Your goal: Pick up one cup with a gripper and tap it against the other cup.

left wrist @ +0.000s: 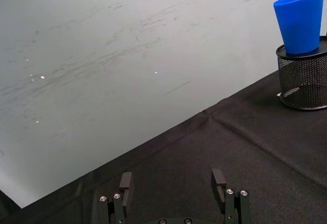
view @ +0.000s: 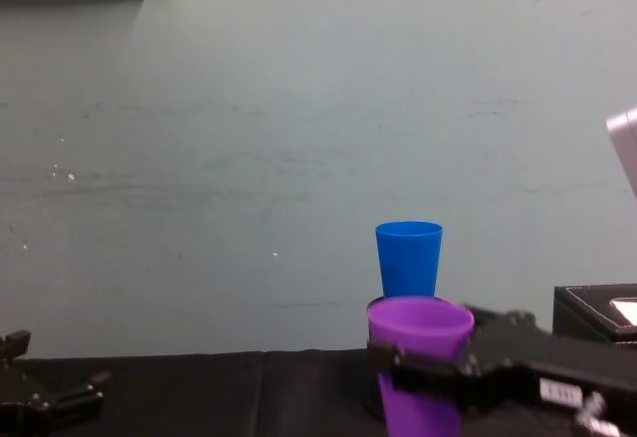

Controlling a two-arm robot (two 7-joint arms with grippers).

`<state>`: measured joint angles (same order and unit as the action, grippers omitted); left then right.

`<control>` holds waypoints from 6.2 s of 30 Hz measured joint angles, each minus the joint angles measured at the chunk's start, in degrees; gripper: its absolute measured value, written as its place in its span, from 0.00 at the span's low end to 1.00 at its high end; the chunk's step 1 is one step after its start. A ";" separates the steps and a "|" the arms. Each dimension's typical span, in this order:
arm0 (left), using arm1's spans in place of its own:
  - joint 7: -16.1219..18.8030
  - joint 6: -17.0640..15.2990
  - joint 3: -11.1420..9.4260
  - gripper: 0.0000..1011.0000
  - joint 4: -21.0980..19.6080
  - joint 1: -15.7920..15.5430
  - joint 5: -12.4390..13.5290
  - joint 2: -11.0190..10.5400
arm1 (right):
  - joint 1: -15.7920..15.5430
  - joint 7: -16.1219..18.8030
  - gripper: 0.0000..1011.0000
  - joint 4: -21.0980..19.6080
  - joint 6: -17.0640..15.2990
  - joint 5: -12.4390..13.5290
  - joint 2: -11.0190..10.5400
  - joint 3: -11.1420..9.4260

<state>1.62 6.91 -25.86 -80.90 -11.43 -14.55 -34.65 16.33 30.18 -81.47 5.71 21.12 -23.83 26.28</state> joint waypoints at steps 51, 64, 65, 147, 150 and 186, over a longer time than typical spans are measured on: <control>0.00 0.00 0.00 0.99 0.00 0.00 0.00 0.00 | -5.41 0.45 0.72 9.61 12.05 -4.54 4.67 -3.16; 0.00 0.00 0.00 0.99 0.00 0.00 0.00 0.00 | -5.46 0.49 0.81 9.76 12.14 -4.34 4.81 -3.25; 0.00 0.00 0.00 0.99 0.00 0.00 0.00 0.00 | -5.46 0.49 0.83 9.76 12.14 -4.34 4.81 -3.25; 0.00 0.00 0.00 0.99 0.00 0.01 0.00 0.00 | -10.71 -13.82 0.99 0.15 3.92 -7.70 9.24 -14.99; 0.00 0.00 0.00 0.99 0.00 0.01 0.00 0.00 | -10.71 -13.82 0.99 0.14 3.91 -7.70 9.23 -14.97; 0.00 0.00 0.00 0.99 0.00 0.01 0.00 0.00 | -10.71 -13.86 0.99 0.14 3.87 -7.70 9.22 -14.97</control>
<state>1.62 6.90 -25.86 -80.90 -11.43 -14.55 -34.65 5.62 16.32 -81.33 9.58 13.42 -14.61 11.31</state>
